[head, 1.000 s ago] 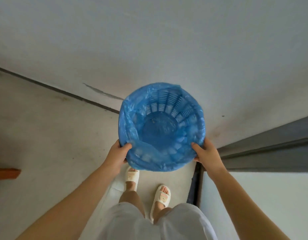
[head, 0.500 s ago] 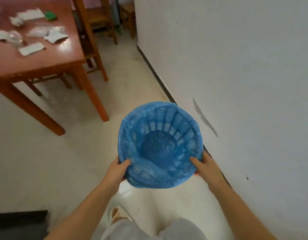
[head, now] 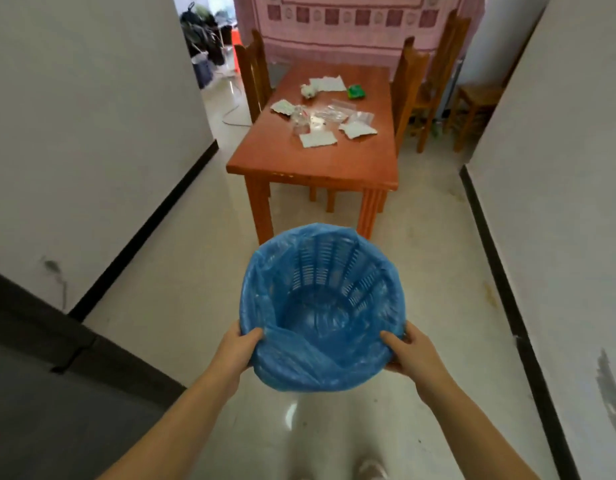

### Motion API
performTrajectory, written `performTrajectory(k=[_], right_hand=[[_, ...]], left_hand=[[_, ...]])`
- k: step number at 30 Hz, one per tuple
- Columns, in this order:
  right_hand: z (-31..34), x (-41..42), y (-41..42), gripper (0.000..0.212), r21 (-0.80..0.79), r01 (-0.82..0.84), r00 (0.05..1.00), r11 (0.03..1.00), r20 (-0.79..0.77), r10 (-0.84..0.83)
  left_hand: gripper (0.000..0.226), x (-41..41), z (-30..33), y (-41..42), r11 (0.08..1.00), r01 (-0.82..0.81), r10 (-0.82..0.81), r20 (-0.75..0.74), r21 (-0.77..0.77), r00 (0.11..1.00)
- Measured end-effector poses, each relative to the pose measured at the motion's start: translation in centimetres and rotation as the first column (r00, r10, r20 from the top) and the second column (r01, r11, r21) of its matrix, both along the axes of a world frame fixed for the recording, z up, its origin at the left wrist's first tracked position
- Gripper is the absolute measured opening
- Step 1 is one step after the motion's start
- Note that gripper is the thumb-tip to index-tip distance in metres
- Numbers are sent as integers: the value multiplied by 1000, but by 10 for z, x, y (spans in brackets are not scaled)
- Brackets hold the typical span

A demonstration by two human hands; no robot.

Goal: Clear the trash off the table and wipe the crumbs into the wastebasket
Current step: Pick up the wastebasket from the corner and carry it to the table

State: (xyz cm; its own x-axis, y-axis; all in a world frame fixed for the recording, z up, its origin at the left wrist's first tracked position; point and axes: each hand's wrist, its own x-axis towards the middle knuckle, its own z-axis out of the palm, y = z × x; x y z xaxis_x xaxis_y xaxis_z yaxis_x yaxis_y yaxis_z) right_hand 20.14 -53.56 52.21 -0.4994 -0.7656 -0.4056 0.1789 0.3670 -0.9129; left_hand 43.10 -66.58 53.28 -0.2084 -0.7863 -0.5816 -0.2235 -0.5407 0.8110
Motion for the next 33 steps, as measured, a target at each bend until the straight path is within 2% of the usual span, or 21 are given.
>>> performTrajectory(k=[10, 15, 22, 26, 28, 33], right_hand=[[-19, -15, -194, 26, 30, -226, 973, 974, 59, 224], [-24, -20, -305, 30, 60, -354, 930, 933, 130, 344], [-24, 1, -448, 30, 73, -472, 877, 879, 147, 458], [-29, 23, -532, 30, 68, -470, 876, 880, 154, 456], [-30, 35, -577, 29, 43, -459, 880, 888, 162, 447], [-34, 71, -683, 29, 42, -331, 925, 943, 209, 316]], left_hand=[[44, 6, -4, -136, 960, -280, 280, -17, -27, 960], [46, 4, 0, -218, 890, -454, 454, -16, -23, 891], [33, 17, 4, -326, 734, -678, 677, -21, -45, 735], [34, 37, 0, -410, 718, -695, 694, -50, -40, 719], [43, 48, -2, -462, 722, -691, 688, -72, -24, 722], [47, 68, 18, -597, 757, -653, 651, -73, -21, 756]])
